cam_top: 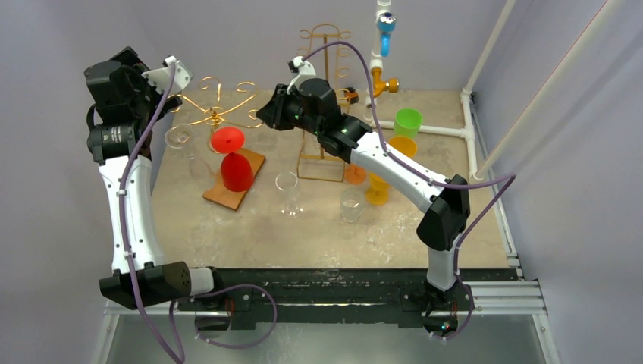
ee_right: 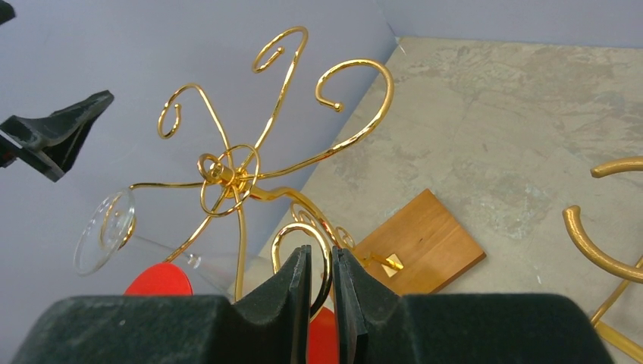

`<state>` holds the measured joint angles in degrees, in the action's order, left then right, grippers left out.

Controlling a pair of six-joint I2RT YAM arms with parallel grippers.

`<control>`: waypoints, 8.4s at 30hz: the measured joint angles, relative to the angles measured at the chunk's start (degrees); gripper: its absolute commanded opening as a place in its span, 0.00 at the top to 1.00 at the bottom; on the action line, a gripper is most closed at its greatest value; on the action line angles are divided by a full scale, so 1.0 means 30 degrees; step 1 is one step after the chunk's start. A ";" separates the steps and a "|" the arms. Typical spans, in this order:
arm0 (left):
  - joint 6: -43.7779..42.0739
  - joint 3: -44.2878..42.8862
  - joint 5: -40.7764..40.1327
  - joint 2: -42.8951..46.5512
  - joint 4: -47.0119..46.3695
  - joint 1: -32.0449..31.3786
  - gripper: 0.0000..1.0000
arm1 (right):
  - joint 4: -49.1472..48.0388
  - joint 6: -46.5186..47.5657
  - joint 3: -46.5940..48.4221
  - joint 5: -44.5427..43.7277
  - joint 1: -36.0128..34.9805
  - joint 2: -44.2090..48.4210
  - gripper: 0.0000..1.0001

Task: Place the wine glass upside down on the wine glass rack
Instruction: Adjust the wine rack at the center of the board, then pick up the wine glass at the center of the board, then turn the wine glass upside down at the wine rack.

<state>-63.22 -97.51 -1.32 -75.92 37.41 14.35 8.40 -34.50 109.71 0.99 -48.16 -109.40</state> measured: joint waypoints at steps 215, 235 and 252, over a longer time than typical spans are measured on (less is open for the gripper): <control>1.2080 -0.9726 0.2135 -0.1763 0.6914 -0.7919 0.10 | 0.5384 0.2164 -0.8582 -0.1421 -0.0816 0.3708 0.58; 1.2254 -0.7555 0.3322 -0.0313 0.7322 -0.7919 0.16 | 0.8167 0.3424 -0.6448 -0.2346 -0.0780 0.2055 1.00; 1.3376 -0.6353 0.6732 0.0503 0.9143 -0.7919 0.04 | 0.5472 0.5187 -0.5778 -0.4124 -0.0780 1.1380 1.00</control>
<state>-23.09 -116.57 18.87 -74.41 64.84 -9.41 24.82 -18.94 92.38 -11.38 -50.50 -75.26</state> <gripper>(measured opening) 0.873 0.118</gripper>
